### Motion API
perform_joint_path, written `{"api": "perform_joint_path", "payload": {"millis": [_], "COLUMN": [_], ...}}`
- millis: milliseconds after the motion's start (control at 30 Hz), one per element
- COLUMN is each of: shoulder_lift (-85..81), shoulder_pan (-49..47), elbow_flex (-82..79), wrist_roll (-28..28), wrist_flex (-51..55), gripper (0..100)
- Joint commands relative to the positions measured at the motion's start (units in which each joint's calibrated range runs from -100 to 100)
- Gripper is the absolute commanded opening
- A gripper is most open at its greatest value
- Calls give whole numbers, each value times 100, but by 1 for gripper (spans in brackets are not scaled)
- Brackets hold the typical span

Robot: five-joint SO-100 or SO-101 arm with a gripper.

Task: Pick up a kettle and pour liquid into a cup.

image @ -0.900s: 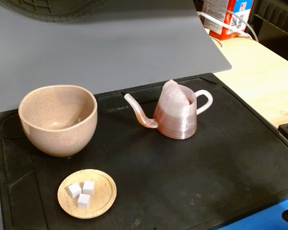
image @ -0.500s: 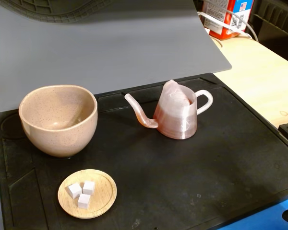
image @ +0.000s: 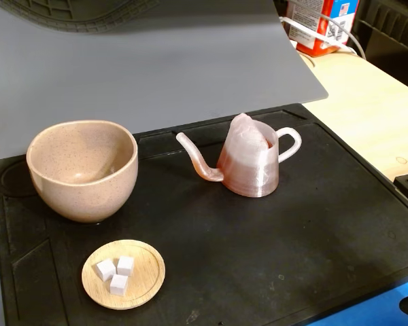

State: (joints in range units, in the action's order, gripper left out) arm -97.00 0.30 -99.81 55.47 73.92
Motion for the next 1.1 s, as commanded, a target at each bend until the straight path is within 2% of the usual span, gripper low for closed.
{"api": "perform_joint_path", "payload": {"millis": [0, 667, 767, 867, 1067], "shoulder_lift": [-18, 59, 861, 1228, 2516], "shoulder_pan": [12, -11, -19, -19, -19], "elbow_flex": [-10, 44, 144, 307, 325], "wrist_roll": [-19, -19, -19, -19, -24], "wrist_flex": [32, -133, -1430, -2130, -4984], "gripper": [1, 1, 1, 1, 1]}}
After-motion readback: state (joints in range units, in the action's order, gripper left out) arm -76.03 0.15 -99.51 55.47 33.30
